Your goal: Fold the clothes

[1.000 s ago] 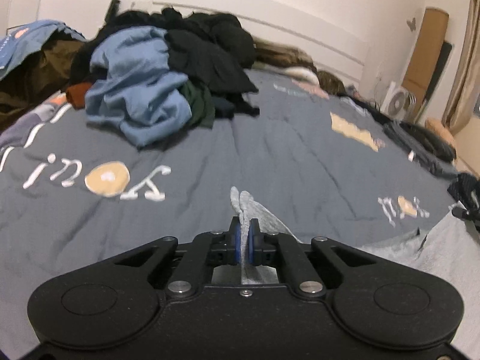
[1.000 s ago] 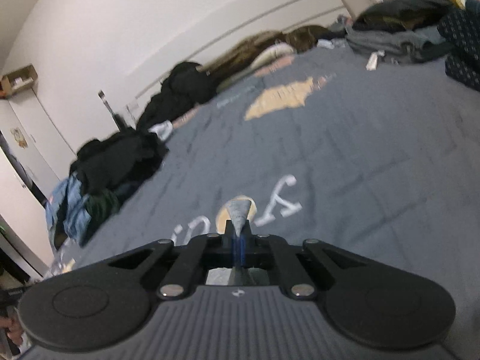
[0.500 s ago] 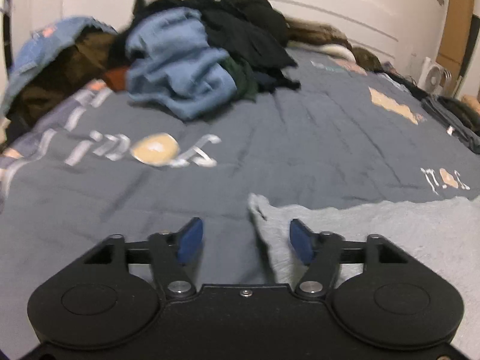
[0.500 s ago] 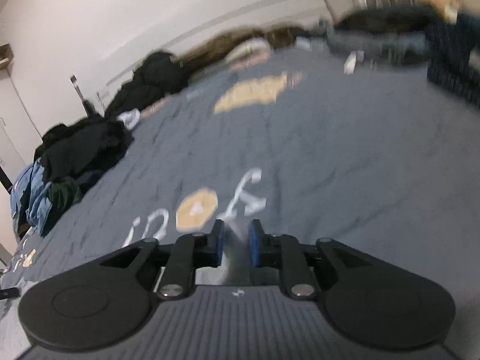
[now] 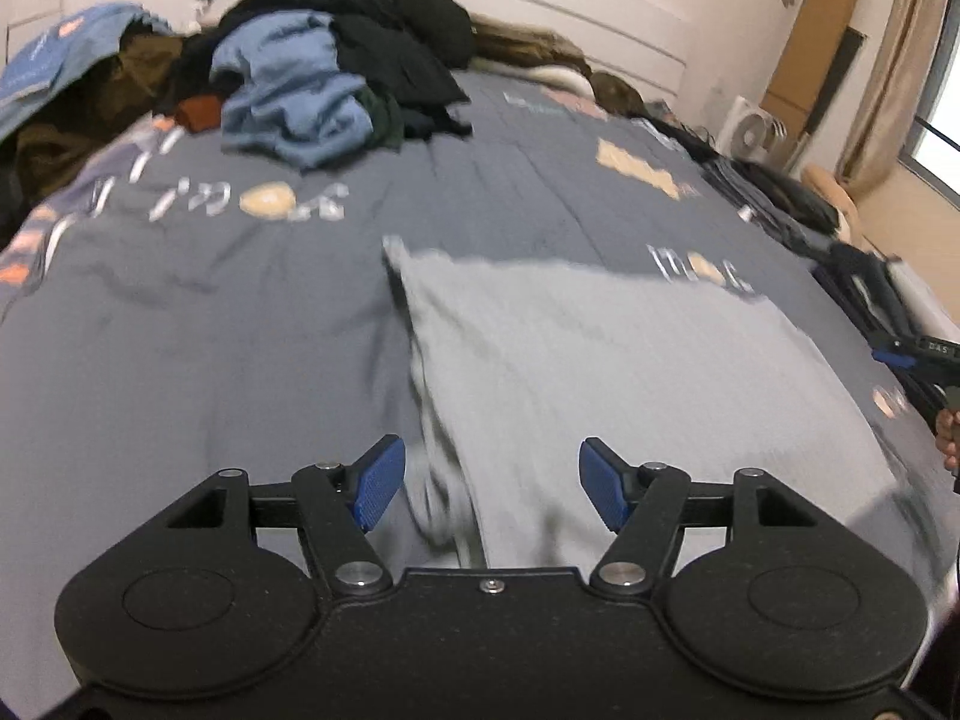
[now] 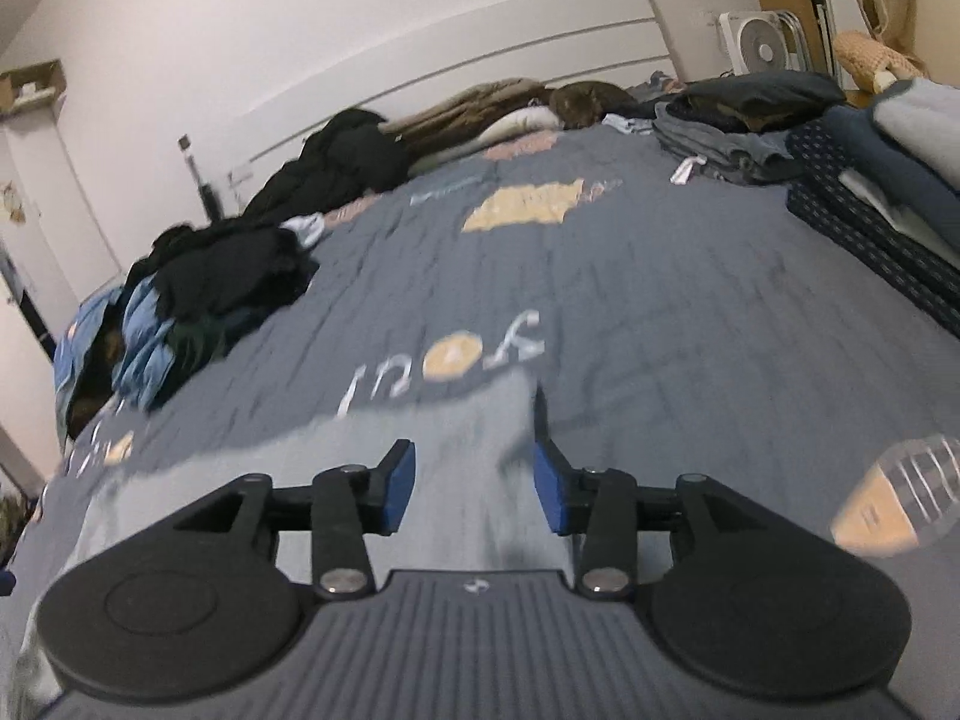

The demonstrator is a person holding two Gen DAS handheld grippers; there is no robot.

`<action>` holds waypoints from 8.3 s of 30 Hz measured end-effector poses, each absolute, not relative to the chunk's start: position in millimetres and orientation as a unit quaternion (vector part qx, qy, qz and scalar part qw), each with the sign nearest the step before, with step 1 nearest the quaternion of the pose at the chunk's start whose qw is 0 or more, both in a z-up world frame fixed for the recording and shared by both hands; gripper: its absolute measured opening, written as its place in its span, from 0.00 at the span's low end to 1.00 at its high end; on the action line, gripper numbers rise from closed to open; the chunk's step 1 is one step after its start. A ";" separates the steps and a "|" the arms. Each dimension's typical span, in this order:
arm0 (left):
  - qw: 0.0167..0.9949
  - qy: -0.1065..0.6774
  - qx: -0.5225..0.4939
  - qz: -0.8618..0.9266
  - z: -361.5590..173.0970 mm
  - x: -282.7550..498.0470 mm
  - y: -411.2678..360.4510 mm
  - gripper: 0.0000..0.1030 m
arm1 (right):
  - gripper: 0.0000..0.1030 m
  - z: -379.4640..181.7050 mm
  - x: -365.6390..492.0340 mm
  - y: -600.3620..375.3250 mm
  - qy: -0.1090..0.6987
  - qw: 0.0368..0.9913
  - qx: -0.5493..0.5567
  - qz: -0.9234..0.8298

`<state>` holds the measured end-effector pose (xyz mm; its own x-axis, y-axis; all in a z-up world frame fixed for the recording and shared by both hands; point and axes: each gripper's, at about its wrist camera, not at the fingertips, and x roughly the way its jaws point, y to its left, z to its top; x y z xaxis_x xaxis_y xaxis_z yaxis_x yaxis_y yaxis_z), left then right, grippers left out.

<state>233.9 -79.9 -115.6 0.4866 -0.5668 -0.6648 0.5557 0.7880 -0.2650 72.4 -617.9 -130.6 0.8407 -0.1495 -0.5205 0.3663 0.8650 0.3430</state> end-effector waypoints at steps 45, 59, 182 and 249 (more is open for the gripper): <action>0.832 0.452 -0.018 -0.320 -164.2 208.6 -64.9 0.43 | 0.14 -179.5 -22.2 -589.1 0.382 0.900 0.169 -0.123; 0.873 0.380 -0.175 -0.251 -89.1 170.0 -67.8 0.63 | 0.45 -136.4 -39.0 -582.8 0.257 0.922 0.244 -0.158; 0.880 0.237 0.176 -0.372 -176.7 69.2 -339.2 0.03 | 0.62 -164.5 28.1 -539.9 0.316 0.842 0.430 0.077; 0.852 0.220 0.198 -0.432 -164.2 45.6 -341.4 0.39 | 0.22 -168.7 51.4 -655.1 0.350 0.823 0.445 -0.045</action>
